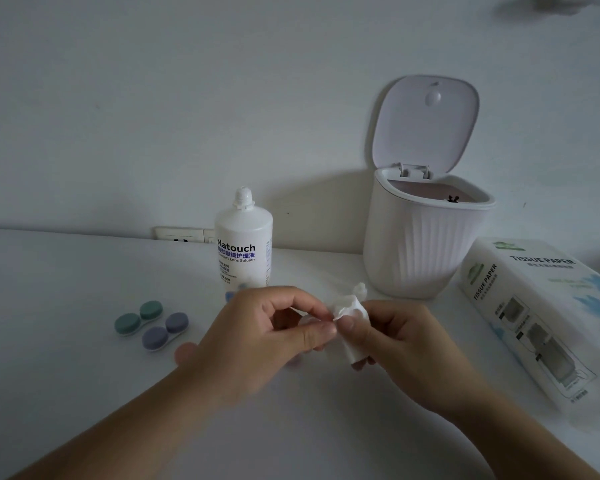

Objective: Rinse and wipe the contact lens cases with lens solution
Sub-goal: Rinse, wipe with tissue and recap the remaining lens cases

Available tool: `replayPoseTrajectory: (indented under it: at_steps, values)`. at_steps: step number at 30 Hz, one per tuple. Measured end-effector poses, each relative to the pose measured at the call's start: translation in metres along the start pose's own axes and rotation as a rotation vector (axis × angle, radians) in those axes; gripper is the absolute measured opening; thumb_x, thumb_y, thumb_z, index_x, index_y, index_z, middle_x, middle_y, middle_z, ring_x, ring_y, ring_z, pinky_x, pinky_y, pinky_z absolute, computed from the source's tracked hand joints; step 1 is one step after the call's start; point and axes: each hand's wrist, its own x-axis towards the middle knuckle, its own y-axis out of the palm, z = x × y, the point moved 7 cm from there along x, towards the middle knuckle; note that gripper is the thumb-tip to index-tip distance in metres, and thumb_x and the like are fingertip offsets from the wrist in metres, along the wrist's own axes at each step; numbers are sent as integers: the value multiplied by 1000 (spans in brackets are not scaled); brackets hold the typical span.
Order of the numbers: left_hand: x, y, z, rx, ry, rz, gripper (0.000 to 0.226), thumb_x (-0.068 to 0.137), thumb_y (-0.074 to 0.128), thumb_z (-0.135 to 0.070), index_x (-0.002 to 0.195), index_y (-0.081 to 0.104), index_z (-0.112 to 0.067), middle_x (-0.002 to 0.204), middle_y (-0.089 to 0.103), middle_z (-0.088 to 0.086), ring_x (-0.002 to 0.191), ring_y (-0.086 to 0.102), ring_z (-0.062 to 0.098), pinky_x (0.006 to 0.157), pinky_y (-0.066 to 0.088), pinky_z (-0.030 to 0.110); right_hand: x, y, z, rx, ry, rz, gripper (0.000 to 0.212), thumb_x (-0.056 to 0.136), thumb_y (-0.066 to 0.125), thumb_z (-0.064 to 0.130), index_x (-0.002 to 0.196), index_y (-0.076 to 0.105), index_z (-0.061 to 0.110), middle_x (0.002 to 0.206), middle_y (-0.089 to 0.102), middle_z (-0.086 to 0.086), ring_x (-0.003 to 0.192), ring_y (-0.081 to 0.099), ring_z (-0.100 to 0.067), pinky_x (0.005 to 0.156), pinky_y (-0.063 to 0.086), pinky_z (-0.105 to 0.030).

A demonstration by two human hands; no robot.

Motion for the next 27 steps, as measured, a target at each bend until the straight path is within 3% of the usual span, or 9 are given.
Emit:
replayPoseTrajectory:
  at_steps: [2, 4, 6, 10, 15, 19, 24, 27]
  values:
    - [1, 2, 2, 10, -17, 29, 32, 65, 82, -52, 91, 78, -34, 85, 73, 18, 82, 65, 50, 71, 55, 63, 0, 1, -3, 9, 32, 14, 26, 88, 66, 41, 70, 73, 25, 61, 68, 4, 57, 61, -5, 57, 46, -16]
    - [0, 4, 4, 5, -37, 56, 38, 62, 85, -48, 96, 77, -35, 96, 70, 19, 89, 66, 47, 76, 57, 62, 0, 0, -5, 20, 62, 16, 28, 87, 67, 41, 70, 72, 19, 61, 67, 0, 57, 62, -9, 58, 47, -20]
    - [-1, 5, 5, -4, -61, 66, 39, 64, 88, -37, 101, 74, -39, 95, 74, 8, 91, 72, 34, 81, 61, 53, 0, -5, -7, 47, 77, -12, 32, 88, 66, 44, 72, 73, 16, 62, 67, -4, 58, 63, -13, 59, 48, -24]
    - [0, -4, 2, 63, -26, -34, 38, 78, 85, -10, 99, 75, -39, 87, 78, -1, 74, 74, 16, 69, 62, 30, -1, -9, -7, 57, 74, -35, 45, 89, 60, 52, 83, 75, 10, 66, 72, -5, 57, 63, -10, 59, 48, -22]
    - [1, -9, -2, 115, 11, -87, 36, 80, 82, -7, 99, 77, -38, 85, 77, 0, 67, 73, 20, 68, 61, 30, 0, -11, -3, 55, 41, -100, 54, 96, 44, 54, 81, 75, 13, 72, 75, -8, 58, 63, -15, 59, 49, -24]
    - [-1, -6, -3, 187, 42, -53, 37, 80, 84, -17, 103, 74, -44, 85, 75, -7, 70, 73, 10, 67, 57, 20, -1, -13, 5, 36, -27, -141, 61, 103, 37, 52, 75, 70, 8, 71, 69, -14, 63, 62, -20, 61, 49, -29]
    - [1, -12, -1, 119, 20, -121, 36, 81, 83, -12, 99, 76, -42, 87, 76, 1, 70, 74, 25, 70, 63, 42, -1, -11, 1, 122, -28, -104, 70, 98, 34, 50, 79, 66, -9, 71, 66, -20, 73, 60, -37, 70, 49, -37]
    - [0, -12, -5, 112, 59, -98, 38, 83, 81, -9, 101, 76, -42, 88, 77, 1, 74, 74, 25, 67, 64, 40, 0, -8, 3, 94, -27, -70, 43, 98, 51, 45, 80, 76, 16, 68, 67, -3, 61, 58, -13, 63, 46, -20]
